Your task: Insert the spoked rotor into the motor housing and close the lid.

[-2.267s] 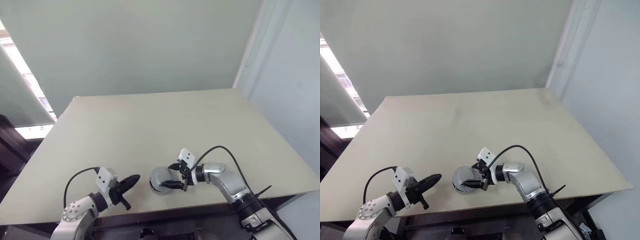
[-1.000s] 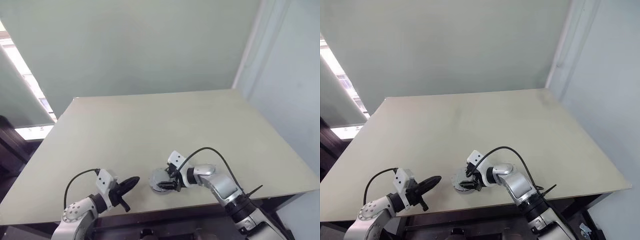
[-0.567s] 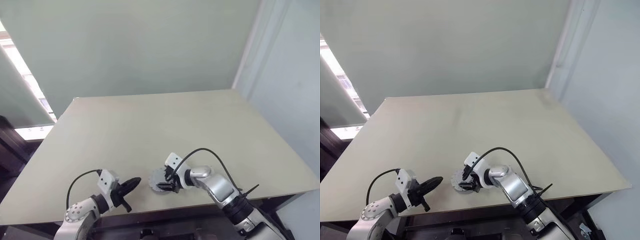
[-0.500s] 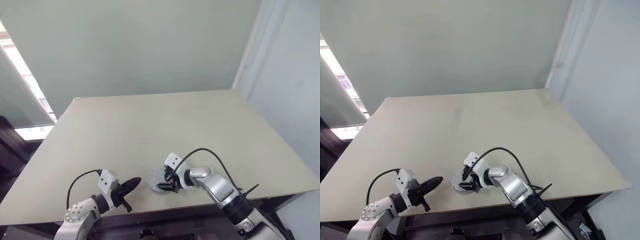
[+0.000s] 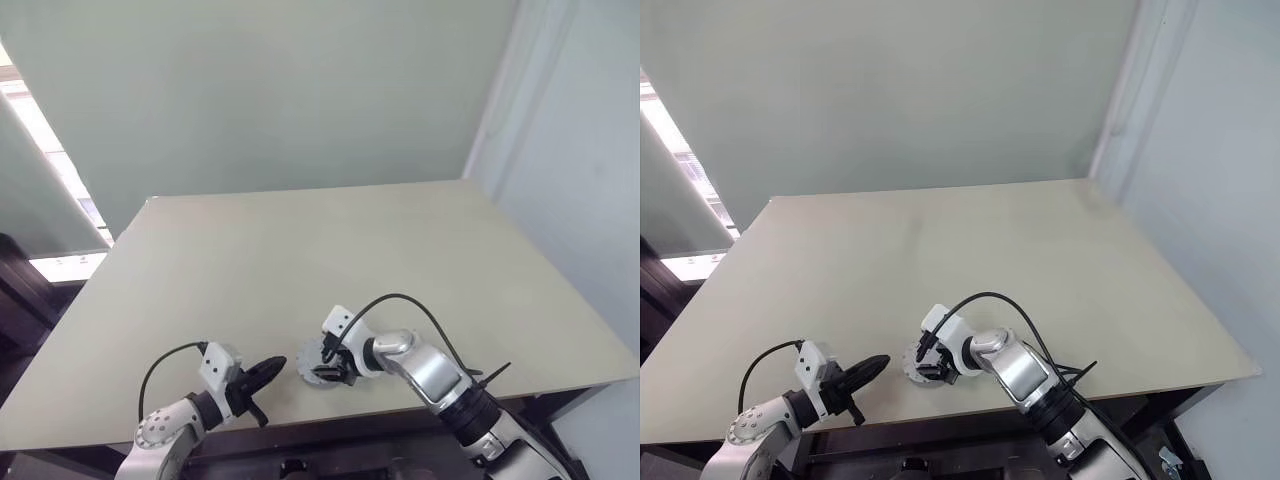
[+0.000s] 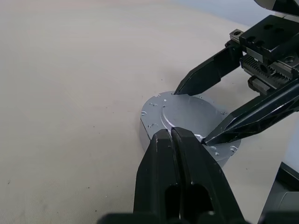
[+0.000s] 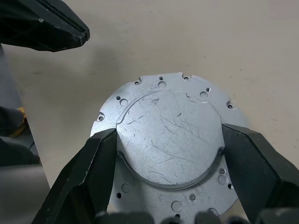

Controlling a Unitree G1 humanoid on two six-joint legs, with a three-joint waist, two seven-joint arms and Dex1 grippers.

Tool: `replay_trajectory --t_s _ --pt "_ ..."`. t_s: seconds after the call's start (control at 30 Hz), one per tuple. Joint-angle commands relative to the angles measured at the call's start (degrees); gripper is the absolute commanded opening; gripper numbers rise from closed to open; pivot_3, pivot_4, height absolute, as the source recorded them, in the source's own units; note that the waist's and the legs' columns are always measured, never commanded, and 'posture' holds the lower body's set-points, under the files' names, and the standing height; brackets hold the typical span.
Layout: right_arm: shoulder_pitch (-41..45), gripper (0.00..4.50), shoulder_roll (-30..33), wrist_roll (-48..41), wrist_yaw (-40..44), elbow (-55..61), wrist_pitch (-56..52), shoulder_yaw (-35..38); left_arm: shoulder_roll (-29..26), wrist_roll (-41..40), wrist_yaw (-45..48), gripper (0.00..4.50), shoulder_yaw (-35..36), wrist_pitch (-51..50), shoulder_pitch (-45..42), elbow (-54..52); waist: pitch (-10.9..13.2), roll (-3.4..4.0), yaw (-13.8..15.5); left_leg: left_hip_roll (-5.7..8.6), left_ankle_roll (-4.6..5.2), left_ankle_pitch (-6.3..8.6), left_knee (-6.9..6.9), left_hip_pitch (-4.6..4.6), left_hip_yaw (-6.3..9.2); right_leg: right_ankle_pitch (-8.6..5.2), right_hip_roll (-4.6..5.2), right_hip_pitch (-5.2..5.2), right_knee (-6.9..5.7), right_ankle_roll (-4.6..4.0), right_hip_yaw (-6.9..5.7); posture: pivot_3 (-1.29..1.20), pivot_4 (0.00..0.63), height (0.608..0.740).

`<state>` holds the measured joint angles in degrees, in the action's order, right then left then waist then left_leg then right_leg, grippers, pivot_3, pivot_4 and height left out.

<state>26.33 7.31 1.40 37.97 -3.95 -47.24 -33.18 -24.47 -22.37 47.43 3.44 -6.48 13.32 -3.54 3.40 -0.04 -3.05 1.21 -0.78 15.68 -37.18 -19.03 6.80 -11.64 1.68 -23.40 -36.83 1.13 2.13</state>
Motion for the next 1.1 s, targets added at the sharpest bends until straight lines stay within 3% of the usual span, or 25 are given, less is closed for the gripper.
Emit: replay_trajectory --t_s 0.03,1.1 --pt "0.2 3.22 0.0 1.5 -1.7 -1.5 -3.1 -1.5 0.1 0.0 -0.3 0.0 0.5 1.1 -0.1 -1.1 0.0 0.0 0.0 0.0 0.0 0.0 0.0 0.0 0.0 0.0 0.0 0.0 0.0 0.0 0.0 0.0 0.0 0.74" --pt "3.1 3.22 4.0 1.5 0.3 -1.3 -7.4 -5.2 0.5 0.3 -0.3 0.0 -0.4 1.3 -1.5 -0.3 0.0 0.06 0.1 0.13 -0.04 0.03 0.23 -0.02 0.01 -0.04 0.17 -0.06 0.14 0.06 -0.02 0.0 0.0 0.74"
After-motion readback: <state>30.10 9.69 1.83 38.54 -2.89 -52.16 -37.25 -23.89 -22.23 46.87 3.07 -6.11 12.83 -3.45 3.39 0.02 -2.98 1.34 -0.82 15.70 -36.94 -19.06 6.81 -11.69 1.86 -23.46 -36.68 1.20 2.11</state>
